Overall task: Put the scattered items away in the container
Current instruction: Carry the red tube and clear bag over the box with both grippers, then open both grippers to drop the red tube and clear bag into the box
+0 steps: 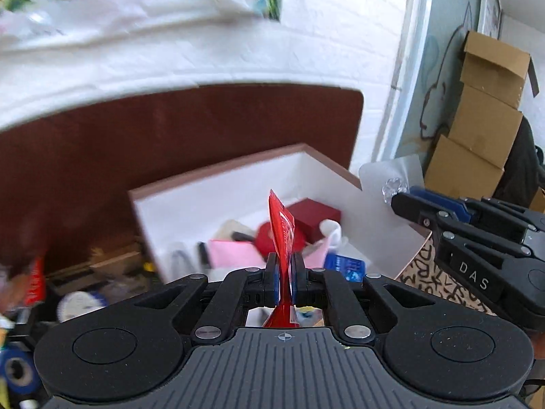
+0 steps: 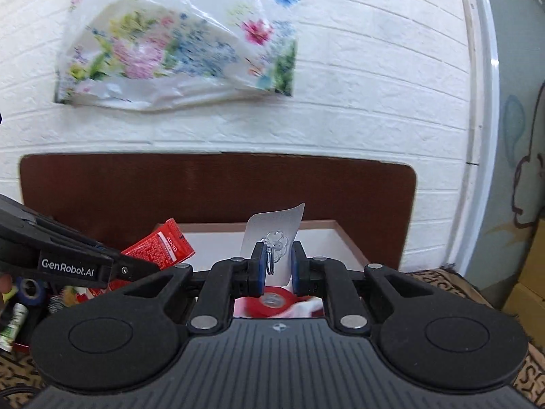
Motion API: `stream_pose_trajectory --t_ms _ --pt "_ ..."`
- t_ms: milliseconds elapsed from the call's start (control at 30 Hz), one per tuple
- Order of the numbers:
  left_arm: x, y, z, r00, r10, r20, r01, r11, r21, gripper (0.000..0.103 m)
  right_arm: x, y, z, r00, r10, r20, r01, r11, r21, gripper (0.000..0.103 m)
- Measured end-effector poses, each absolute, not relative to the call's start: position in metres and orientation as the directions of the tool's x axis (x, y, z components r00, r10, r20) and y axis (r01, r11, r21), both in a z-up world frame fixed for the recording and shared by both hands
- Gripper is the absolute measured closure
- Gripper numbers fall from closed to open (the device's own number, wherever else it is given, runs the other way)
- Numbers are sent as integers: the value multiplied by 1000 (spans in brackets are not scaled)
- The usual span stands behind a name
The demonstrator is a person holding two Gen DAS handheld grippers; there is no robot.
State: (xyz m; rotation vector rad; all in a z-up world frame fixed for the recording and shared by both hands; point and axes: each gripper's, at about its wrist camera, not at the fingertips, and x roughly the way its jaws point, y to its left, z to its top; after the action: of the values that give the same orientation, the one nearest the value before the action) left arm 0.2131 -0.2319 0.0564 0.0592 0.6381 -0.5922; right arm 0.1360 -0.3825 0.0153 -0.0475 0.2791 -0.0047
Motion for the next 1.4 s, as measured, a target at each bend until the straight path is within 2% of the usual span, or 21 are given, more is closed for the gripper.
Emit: stream_pose_trajectory --t_ms 233,400,433,467,500,533,567,600,633,667,700,767,800,833,933,1400 --pt "243 -279 17 554 -528 -644 568 805 -170 100 173 -414 -22 925 -111 -363 70 990 -122 87" --pt "254 -294 -2 525 -529 -666 583 794 -172 98 191 -419 -41 907 -163 -389 81 973 -217 86" --pt "256 -296 -4 524 -528 -669 585 793 -168 92 195 -420 -43 904 -164 -395 78 971 -224 85" --pt "258 -298 -5 525 -528 -668 587 792 -165 79 198 -420 -46 901 -166 -400 77 970 -229 82" --pt "259 -299 -5 531 -528 -663 588 793 -160 72 200 -421 -48 899 -169 -404 77 969 -235 79" --pt "258 -299 -5 549 -519 -655 581 801 -148 58 202 -421 -49 898 -173 -405 78 967 -241 76" --pt "257 -298 -4 561 -519 -645 581 802 -140 48 202 -421 -50 899 -176 -402 80 967 -244 70" --pt "255 -296 -3 574 -524 -630 583 801 -134 30 201 -421 -50 900 -176 -398 81 966 -244 65" --pt "252 -294 -1 589 -526 -613 582 803 -130 19 199 -420 -49 904 -176 -389 84 967 -241 50" --pt "250 -291 1 605 -524 -600 576 808 -124 15 196 -420 -48 910 -172 -377 85 968 -237 38" --pt "248 -288 3 620 -521 -587 569 814 -121 10 194 -419 -47 915 -159 -371 75 970 -230 34" --pt "244 -283 5 641 -516 -568 555 823 -121 4 187 -414 -46 921 -171 -349 88 966 -243 11" --pt "241 -280 7 649 -511 -564 547 828 -120 0 183 -412 -44 927 -179 -330 96 963 -252 6" --pt "239 -278 8 658 -503 -560 537 835 -118 0 179 -410 -43 930 -182 -320 99 961 -257 2" --pt "229 -272 9 679 -495 -541 530 841 -104 0 171 -406 -39 932 -145 -331 67 969 -237 1" --pt "208 -261 11 694 -466 -549 508 857 -85 0 157 -394 -36 908 -112 -404 36 981 -190 0"
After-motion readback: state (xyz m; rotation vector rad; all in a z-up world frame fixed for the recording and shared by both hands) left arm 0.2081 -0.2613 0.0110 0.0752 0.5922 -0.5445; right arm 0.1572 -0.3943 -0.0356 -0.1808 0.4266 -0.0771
